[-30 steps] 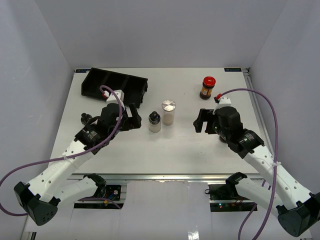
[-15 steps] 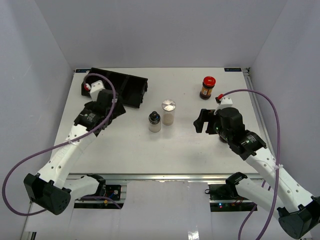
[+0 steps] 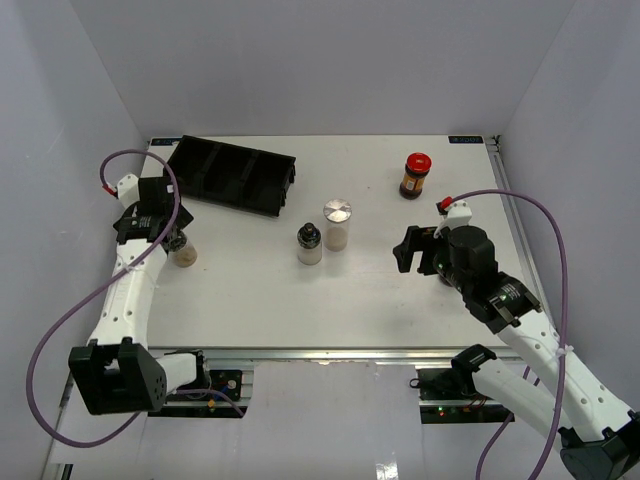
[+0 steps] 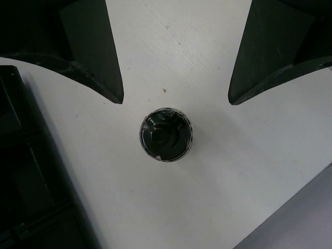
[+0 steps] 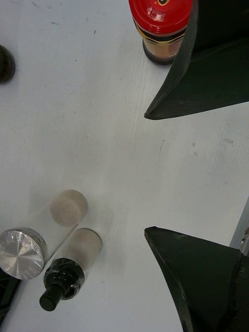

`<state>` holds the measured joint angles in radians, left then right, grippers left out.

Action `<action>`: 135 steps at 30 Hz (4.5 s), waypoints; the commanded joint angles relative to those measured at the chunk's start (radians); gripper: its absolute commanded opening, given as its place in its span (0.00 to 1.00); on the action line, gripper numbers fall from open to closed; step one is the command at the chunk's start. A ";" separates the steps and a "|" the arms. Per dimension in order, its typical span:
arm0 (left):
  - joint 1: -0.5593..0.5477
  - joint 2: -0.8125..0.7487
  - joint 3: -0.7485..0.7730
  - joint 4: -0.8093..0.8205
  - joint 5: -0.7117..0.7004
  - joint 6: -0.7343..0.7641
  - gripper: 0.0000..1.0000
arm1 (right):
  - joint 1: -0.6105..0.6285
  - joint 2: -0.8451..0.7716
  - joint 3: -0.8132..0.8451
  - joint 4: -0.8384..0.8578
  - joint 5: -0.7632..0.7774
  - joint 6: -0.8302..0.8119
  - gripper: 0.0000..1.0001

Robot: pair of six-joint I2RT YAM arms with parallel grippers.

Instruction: Organize the condiment bottles

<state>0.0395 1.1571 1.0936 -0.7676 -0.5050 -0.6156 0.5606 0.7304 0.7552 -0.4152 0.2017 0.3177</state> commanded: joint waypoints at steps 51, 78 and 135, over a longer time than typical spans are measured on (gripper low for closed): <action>0.102 0.659 0.803 -0.004 0.211 0.119 0.00 | 0.002 -0.076 -0.048 0.081 -0.088 -0.059 0.90; 0.034 1.103 1.102 0.284 0.156 0.332 0.00 | 0.001 -0.025 -0.082 0.088 -0.130 -0.050 0.90; -0.360 0.453 0.510 0.208 0.572 0.391 0.98 | 0.001 -0.015 -0.069 0.095 -0.167 -0.077 0.90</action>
<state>-0.0861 1.7387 1.8063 -0.5355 -0.1223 -0.2428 0.5606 0.7070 0.6563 -0.3611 0.0376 0.2561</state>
